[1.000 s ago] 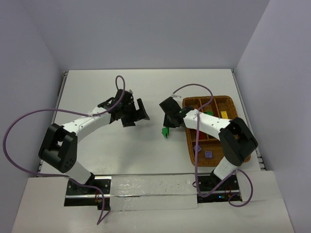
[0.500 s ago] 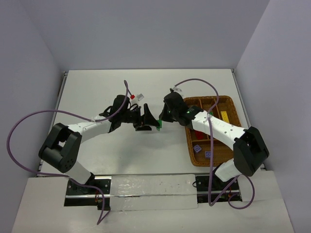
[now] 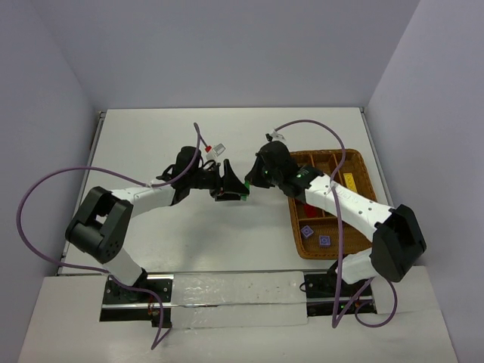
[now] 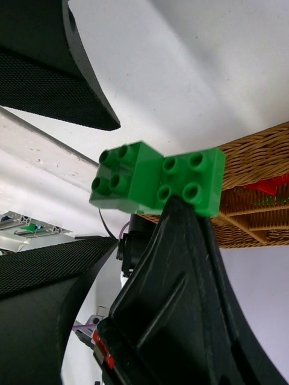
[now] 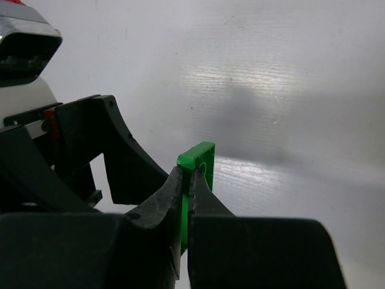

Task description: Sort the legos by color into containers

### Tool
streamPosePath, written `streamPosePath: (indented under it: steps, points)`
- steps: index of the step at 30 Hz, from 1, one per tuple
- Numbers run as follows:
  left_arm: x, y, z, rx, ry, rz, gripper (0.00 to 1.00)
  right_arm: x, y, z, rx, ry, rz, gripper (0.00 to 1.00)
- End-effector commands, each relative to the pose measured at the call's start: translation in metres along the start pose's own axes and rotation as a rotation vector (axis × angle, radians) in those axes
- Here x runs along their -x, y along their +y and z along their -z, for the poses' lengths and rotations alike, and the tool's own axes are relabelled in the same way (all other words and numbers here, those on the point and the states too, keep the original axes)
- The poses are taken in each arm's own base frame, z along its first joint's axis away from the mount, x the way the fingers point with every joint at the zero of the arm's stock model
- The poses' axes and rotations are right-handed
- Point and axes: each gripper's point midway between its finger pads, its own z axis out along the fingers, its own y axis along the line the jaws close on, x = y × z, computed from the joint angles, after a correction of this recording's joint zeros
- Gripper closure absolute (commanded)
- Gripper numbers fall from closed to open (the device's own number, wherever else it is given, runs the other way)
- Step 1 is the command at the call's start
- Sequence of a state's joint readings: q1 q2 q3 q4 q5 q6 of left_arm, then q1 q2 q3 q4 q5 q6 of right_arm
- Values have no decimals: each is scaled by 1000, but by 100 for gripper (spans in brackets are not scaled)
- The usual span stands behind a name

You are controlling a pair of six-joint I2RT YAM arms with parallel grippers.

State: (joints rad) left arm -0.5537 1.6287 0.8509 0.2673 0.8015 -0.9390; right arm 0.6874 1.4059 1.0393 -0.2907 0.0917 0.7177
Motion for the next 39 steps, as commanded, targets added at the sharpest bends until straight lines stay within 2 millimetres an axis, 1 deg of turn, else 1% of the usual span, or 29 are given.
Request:
streamPosePath:
  steps: [1, 5, 11, 13, 21, 22, 23, 27, 29, 32, 33, 36, 38, 39]
  points:
    - [14, -13, 4, -53, -39, -48, 23, 16, 12, 12, 59, -61, -15, 100]
    - [17, -14, 6, -78, -40, -45, 29, 13, 12, 16, 87, -57, -27, 100]
    - [27, -30, 6, -128, -46, -80, 34, 7, 12, 18, 109, -43, -39, 100]
    - [28, -34, 5, -144, -33, -89, 35, 6, 14, 18, 120, -41, -45, 100]
    - [22, -27, 5, -126, -16, -80, 30, 14, 23, 22, 154, -55, -65, 100]
    - [22, -26, 5, -123, -17, -79, 30, 15, 23, 22, 156, -61, -71, 100]
    - [21, -24, 5, -115, -19, -72, 33, 17, 23, 23, 157, -66, -75, 100]
    - [21, -25, 5, -121, -23, -67, 41, 20, 20, 24, 155, -73, -81, 100]
    - [21, -25, 5, -125, -23, -65, 42, 20, 20, 24, 153, -75, -82, 100]
    - [22, -27, 5, -130, -24, -63, 51, 20, 19, 23, 153, -73, -87, 100]
    - [23, -28, 5, -131, -25, -63, 56, 20, 19, 24, 154, -74, -88, 100]
    - [22, -27, 5, -128, -25, -55, 77, 20, 19, 24, 156, -76, -93, 100]
    - [23, -26, 5, -122, -29, -47, 97, 19, 17, 24, 148, -75, -96, 100]
    - [23, -25, 6, -116, -33, -43, 100, 20, 14, 24, 139, -80, -98, 100]
